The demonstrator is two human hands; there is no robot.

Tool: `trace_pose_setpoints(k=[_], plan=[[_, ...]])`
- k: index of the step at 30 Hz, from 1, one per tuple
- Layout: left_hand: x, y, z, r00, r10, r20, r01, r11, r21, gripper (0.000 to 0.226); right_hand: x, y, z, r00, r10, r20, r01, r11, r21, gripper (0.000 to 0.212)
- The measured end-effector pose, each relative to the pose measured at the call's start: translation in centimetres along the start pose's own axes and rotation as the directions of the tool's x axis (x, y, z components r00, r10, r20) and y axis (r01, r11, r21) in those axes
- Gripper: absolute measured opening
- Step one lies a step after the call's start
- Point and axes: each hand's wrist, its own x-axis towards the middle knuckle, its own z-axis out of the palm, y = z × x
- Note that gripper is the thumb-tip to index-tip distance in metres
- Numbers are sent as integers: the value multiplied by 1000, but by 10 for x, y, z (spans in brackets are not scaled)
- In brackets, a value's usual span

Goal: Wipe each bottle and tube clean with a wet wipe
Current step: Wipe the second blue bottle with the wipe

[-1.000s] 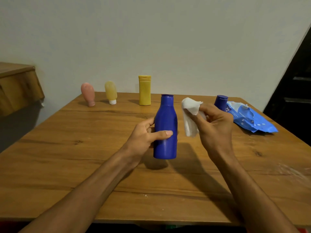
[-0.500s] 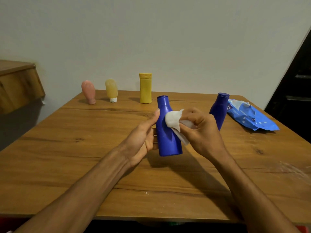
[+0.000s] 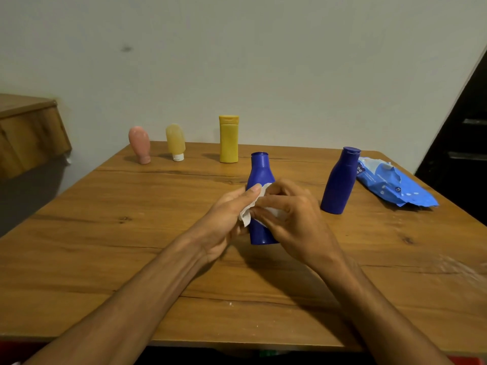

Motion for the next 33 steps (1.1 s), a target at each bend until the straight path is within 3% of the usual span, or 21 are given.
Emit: trace_pose_setpoints(k=[7, 19, 23, 26, 33], plan=[[-2, 1, 3, 998, 25, 50, -25, 1000, 2, 54, -1, -1, 5, 986, -4, -167, 6, 1000, 17, 10], [-4, -1, 5, 994, 17, 110, -10, 998, -63, 55, 1, 1, -1, 953, 109, -282, -62, 983, 173, 16], [-5, -1, 8, 994, 2, 107, 6, 997, -78, 68, 3, 5, -3, 937, 156, -311, -102, 978, 185, 15], [-5, -1, 8, 992, -30, 119, 50, 983, -176, 77, 3, 5, -3, 952, 166, -259, -120, 976, 183, 15], [1, 0, 2, 984, -87, 155, 135, 933, -333, 80, 1, 5, -7, 998, -19, 58, 14, 997, 80, 15]])
